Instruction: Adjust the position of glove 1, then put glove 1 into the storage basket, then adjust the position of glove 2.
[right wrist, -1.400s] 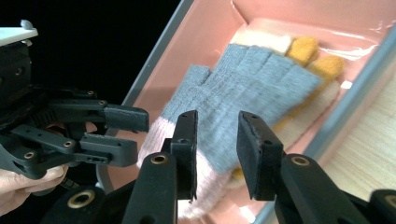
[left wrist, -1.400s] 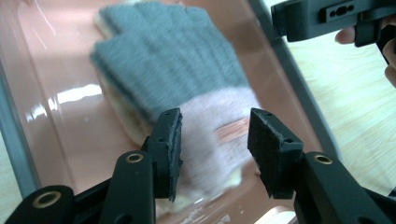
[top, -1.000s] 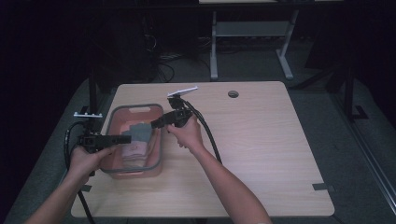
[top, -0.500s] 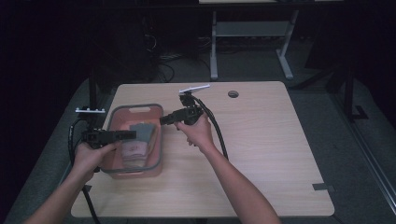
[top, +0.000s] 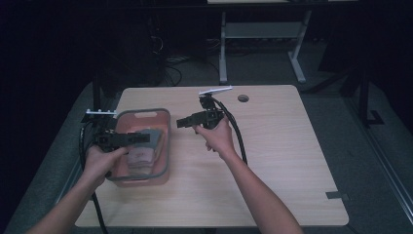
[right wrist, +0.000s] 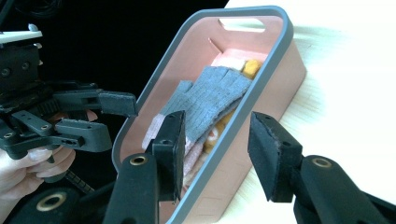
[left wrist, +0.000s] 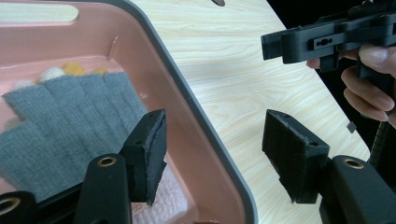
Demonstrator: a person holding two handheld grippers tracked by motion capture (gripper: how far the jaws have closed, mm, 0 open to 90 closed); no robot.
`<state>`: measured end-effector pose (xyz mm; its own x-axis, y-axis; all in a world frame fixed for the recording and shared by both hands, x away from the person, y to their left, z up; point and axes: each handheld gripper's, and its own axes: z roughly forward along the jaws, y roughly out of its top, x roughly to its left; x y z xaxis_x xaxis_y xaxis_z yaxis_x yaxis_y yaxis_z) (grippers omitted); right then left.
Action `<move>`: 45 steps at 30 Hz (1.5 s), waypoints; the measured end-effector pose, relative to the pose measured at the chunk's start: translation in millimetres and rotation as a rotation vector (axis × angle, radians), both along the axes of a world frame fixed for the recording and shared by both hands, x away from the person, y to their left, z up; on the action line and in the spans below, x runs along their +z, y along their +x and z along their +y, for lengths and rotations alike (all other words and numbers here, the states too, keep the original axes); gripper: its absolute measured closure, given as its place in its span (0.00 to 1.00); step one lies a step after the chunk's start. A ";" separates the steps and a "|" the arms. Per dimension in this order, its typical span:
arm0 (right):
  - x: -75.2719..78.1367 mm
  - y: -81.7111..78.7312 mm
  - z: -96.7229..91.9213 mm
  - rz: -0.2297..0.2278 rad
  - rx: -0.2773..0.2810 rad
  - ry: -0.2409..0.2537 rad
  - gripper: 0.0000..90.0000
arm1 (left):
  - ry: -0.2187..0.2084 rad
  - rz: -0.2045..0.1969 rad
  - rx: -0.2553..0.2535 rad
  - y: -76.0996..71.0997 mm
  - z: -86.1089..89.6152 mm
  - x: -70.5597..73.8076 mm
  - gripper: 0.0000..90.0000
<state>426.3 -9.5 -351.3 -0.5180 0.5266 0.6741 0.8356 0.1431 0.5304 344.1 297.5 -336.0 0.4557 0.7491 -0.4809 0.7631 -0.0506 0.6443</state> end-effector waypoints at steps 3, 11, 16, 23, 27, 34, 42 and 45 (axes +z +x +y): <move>-0.3 -1.1 -5.2 0.001 -0.006 0.001 0.62 | -0.009 -0.001 -0.003 0.2 -3.2 1.2 0.43; -2.3 -4.3 -21.2 0.002 -0.027 0.001 0.61 | -0.008 -0.003 -0.028 2.1 -14.2 2.0 0.41; -1.6 -6.6 -32.7 -0.003 -0.043 0.000 0.60 | -0.010 -0.008 -0.046 2.6 -22.8 3.6 0.40; -1.2 -11.5 -47.4 -0.005 -0.064 0.004 0.60 | -0.013 -0.013 -0.063 3.2 -33.8 5.6 0.38; -1.9 -14.6 -55.9 -0.004 -0.078 0.006 0.60 | -0.015 -0.013 -0.068 3.5 -39.6 5.8 0.37; -3.5 -18.3 -69.2 -0.002 -0.101 0.010 0.59 | -0.018 -0.015 -0.096 4.5 -49.3 6.4 0.36; -6.9 -23.3 -82.9 0.009 -0.127 0.003 0.58 | -0.019 -0.021 -0.119 4.1 -60.1 7.3 0.35; -8.4 -24.6 -88.5 0.013 -0.137 0.005 0.58 | -0.019 -0.021 -0.125 4.6 -62.8 6.8 0.35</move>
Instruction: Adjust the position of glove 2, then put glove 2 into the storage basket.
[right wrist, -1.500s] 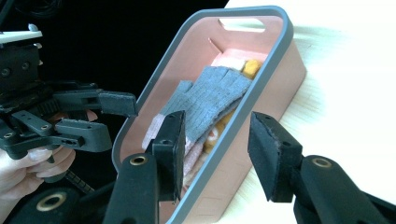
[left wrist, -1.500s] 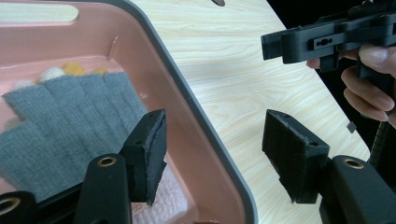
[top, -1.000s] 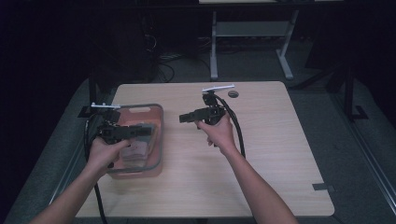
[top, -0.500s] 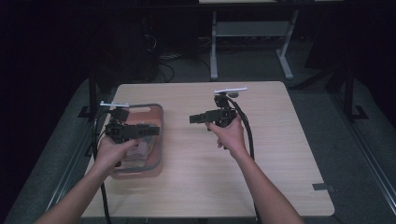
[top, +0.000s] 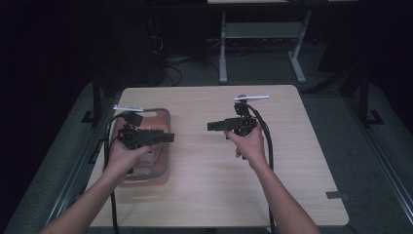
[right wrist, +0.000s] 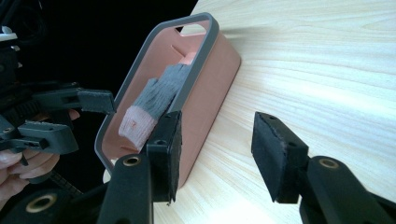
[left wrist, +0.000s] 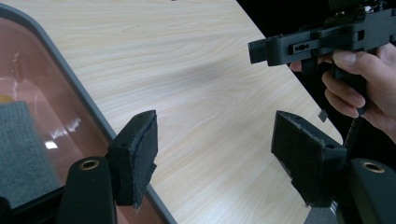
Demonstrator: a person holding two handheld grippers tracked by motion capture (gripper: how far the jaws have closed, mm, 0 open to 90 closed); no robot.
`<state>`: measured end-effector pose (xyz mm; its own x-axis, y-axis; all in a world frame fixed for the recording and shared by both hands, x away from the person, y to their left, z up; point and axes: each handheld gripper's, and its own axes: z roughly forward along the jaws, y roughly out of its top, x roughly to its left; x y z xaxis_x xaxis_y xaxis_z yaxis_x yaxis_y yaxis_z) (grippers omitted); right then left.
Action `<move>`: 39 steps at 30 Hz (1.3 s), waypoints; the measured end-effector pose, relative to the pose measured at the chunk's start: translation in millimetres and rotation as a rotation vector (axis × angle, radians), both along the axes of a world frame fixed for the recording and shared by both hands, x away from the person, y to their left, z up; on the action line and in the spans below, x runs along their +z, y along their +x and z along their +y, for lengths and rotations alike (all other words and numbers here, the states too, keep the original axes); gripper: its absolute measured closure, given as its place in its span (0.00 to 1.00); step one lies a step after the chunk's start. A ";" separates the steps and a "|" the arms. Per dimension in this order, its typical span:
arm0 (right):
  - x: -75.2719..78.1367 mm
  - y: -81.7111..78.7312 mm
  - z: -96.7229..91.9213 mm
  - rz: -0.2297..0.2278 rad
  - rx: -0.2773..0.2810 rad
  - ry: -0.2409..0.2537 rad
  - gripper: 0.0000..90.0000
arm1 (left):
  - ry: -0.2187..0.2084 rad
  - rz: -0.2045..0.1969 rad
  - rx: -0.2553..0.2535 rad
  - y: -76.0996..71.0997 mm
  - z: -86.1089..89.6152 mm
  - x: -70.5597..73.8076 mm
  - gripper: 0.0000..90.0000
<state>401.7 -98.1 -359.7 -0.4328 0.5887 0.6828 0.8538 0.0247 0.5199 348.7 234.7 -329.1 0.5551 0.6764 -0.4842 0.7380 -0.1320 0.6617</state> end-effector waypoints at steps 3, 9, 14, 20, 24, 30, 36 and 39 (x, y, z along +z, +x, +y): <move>-1.7 -0.6 -6.1 0.005 -0.010 0.003 0.58 | 0.001 0.001 -0.007 1.6 -3.5 -1.1 0.34; -6.5 -2.9 -19.0 0.013 -0.028 0.004 0.58 | -0.003 0.004 -0.022 3.1 -13.4 -2.6 0.34; -9.5 -6.6 -30.9 0.018 -0.047 0.007 0.57 | -0.002 0.001 -0.047 3.3 -24.1 -2.9 0.33; -14.1 -10.8 -47.1 0.025 -0.072 0.017 0.57 | -0.007 0.003 -0.069 3.7 -36.4 -4.8 0.33; -16.4 -12.4 -57.6 0.029 -0.090 0.020 0.56 | -0.010 0.006 -0.084 3.8 -45.2 -7.0 0.32; -21.1 -16.2 -72.1 0.038 -0.113 0.031 0.56 | -0.014 0.013 -0.109 3.7 -58.1 -9.9 0.32; -29.6 -20.1 -86.6 0.048 -0.139 0.030 0.55 | -0.011 0.020 -0.142 2.2 -73.0 -14.9 0.32; -32.4 -21.8 -93.1 0.054 -0.151 0.032 0.54 | -0.011 0.021 -0.155 2.0 -78.1 -16.4 0.31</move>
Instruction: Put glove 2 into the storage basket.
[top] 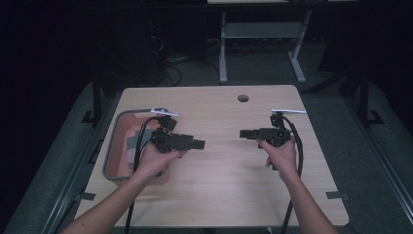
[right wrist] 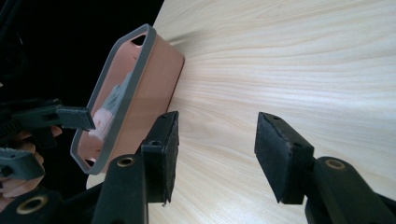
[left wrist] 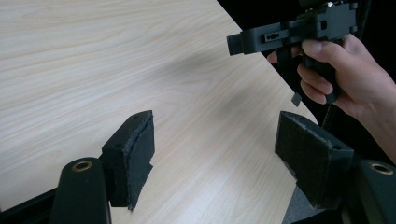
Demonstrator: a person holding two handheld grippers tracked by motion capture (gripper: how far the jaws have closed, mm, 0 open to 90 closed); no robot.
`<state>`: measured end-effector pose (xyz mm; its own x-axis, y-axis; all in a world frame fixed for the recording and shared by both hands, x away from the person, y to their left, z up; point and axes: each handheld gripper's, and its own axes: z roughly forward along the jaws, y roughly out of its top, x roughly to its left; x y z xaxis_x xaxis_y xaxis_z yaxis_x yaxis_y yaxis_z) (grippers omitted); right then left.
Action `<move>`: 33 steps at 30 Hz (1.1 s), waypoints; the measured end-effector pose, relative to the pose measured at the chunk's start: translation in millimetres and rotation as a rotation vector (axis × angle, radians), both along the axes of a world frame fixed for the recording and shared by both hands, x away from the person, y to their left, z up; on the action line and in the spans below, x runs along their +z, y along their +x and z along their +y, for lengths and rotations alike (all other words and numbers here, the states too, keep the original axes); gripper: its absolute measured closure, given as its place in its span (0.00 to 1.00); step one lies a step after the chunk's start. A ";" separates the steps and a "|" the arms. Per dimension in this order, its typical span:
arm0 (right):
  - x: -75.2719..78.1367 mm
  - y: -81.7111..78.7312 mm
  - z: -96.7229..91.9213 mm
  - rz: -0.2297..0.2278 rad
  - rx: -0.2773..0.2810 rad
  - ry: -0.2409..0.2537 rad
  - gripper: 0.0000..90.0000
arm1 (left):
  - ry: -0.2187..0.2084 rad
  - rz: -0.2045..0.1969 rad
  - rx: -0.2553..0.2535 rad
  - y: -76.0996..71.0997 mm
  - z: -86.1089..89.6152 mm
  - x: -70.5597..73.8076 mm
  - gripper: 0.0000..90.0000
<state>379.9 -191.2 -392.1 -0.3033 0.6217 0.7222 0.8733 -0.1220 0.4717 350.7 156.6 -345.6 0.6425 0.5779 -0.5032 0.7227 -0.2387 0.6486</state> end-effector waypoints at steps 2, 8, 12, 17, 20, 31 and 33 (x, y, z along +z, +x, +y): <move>-1.8 -1.2 -3.2 0.003 -0.004 0.001 0.54 | -0.004 0.004 -0.003 -0.1 -3.8 -2.4 0.31; -9.3 -4.0 -14.6 0.019 -0.019 -0.003 0.53 | -0.009 0.015 -0.017 0.4 -12.4 -11.0 0.31; -14.1 -6.4 -23.1 0.024 -0.032 -0.001 0.53 | -0.024 0.020 -0.026 -0.4 -19.5 -15.9 0.31; -20.7 -10.1 -33.5 0.033 -0.048 -0.003 0.52 | -0.026 0.024 -0.041 -1.9 -28.3 -22.7 0.31; -24.9 -11.6 -39.5 0.036 -0.060 -0.003 0.52 | -0.033 0.029 -0.035 -2.0 -32.5 -26.8 0.31; -37.1 -19.9 -58.1 0.053 -0.086 -0.005 0.51 | -0.037 0.038 -0.069 -5.4 -47.7 -41.1 0.29; -39.4 -22.3 -61.5 0.063 -0.094 -0.005 0.51 | -0.038 0.036 -0.074 -6.5 -49.6 -43.1 0.29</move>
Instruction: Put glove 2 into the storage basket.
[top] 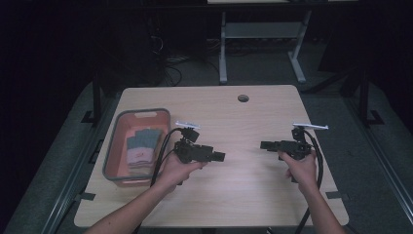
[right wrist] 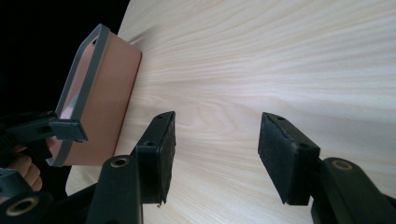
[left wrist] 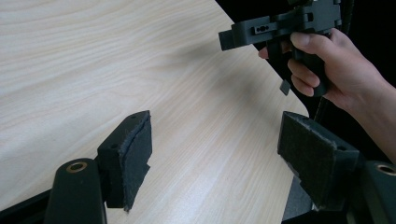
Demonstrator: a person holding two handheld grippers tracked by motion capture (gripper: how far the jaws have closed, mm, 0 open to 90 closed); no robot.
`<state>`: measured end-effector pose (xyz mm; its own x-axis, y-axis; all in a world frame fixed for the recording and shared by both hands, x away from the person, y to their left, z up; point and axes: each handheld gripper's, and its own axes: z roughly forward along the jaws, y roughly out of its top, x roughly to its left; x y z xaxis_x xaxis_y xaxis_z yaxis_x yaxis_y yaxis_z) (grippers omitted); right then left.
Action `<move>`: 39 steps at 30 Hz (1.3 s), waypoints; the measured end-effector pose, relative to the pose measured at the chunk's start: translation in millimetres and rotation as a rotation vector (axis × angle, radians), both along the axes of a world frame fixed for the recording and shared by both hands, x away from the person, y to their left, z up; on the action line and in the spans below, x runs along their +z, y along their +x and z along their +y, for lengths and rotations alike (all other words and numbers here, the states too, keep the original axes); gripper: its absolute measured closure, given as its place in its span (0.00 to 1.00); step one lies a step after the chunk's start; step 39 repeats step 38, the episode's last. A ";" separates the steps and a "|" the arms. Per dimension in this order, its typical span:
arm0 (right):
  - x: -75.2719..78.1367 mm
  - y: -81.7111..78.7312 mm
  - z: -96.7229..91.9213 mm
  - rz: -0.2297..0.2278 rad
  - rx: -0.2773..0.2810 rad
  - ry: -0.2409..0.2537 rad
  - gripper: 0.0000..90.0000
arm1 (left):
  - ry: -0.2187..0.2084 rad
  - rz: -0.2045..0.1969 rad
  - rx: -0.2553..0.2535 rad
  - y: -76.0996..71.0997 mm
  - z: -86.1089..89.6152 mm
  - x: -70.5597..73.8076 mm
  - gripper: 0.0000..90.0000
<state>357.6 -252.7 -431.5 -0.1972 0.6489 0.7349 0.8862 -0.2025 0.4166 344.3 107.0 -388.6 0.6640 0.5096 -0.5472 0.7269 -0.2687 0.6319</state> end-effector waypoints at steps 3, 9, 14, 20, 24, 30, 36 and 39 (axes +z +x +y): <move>-3.9 -3.0 -5.0 -0.001 -0.009 0.006 0.51 | -0.003 -0.005 -0.002 -1.6 -2.5 -2.6 0.29; -10.0 -9.1 -11.8 0.003 -0.014 0.009 0.49 | -0.012 -0.002 -0.012 -6.7 -9.6 -9.9 0.29; -14.0 -14.8 -17.3 -0.001 -0.019 0.007 0.48 | -0.021 -0.001 -0.012 -9.9 -14.0 -17.4 0.29; -19.6 -22.9 -25.3 -0.009 -0.021 0.004 0.48 | -0.020 -0.004 -0.012 -13.4 -18.9 -24.2 0.29; -23.7 -27.5 -30.4 -0.009 -0.024 0.018 0.46 | -0.018 -0.004 -0.014 -16.7 -22.3 -28.8 0.29; -27.2 -34.7 -34.9 -0.010 -0.022 0.023 0.44 | -0.021 -0.008 -0.016 -21.9 -26.4 -34.4 0.28; -26.3 -44.9 -36.2 -0.025 -0.006 0.016 0.42 | -0.017 -0.021 -0.022 -28.5 -29.7 -40.9 0.28; -25.9 -49.1 -36.6 -0.031 -0.004 0.019 0.41 | -0.015 -0.021 -0.025 -31.2 -30.2 -42.8 0.27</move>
